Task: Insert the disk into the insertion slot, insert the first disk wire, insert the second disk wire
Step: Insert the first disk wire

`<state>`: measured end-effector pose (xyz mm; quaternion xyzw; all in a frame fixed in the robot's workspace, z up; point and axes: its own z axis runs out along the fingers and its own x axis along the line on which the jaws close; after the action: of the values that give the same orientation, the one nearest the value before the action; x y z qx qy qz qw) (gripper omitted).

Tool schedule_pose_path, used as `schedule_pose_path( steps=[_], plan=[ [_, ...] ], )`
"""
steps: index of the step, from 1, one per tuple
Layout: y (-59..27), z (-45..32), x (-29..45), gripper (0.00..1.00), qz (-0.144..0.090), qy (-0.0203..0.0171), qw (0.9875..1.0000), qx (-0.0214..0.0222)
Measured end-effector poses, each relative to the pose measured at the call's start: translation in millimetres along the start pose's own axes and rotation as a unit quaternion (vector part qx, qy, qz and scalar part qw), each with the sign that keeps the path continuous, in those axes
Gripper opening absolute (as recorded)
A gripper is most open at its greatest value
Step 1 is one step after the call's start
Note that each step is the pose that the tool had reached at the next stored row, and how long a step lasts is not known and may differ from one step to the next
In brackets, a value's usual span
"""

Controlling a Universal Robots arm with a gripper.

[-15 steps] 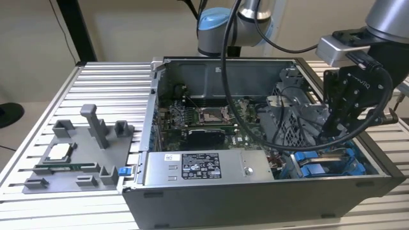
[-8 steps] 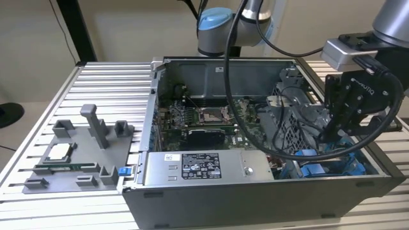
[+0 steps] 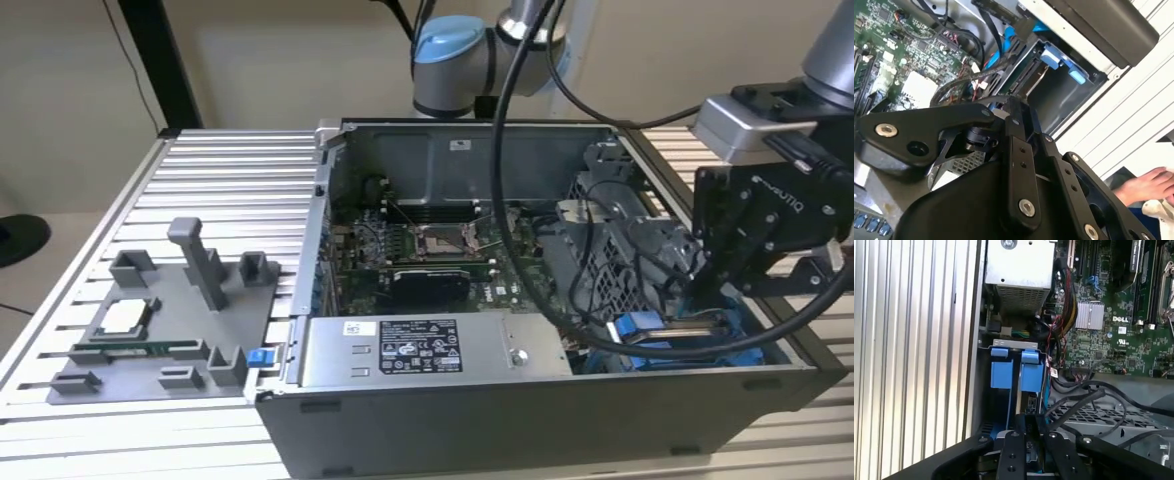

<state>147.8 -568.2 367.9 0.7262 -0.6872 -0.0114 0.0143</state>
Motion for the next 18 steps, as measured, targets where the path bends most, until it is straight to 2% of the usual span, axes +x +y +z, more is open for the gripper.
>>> schedule_pose_path(
  steps=[4,8,12,18],
  plan=[
    [-11.0,6.5,1.0,0.0,0.0,-0.0001,1.0,0.0],
    [-20.1,9.7,1.4,0.0,0.003,-0.0003,1.0,0.0],
    [-20.9,12.0,0.2,0.0,0.009,-0.0003,1.0,0.0],
    [-21.6,16.7,-6.9,0.0,0.012,-0.0006,0.9999,0.0]
  ],
)
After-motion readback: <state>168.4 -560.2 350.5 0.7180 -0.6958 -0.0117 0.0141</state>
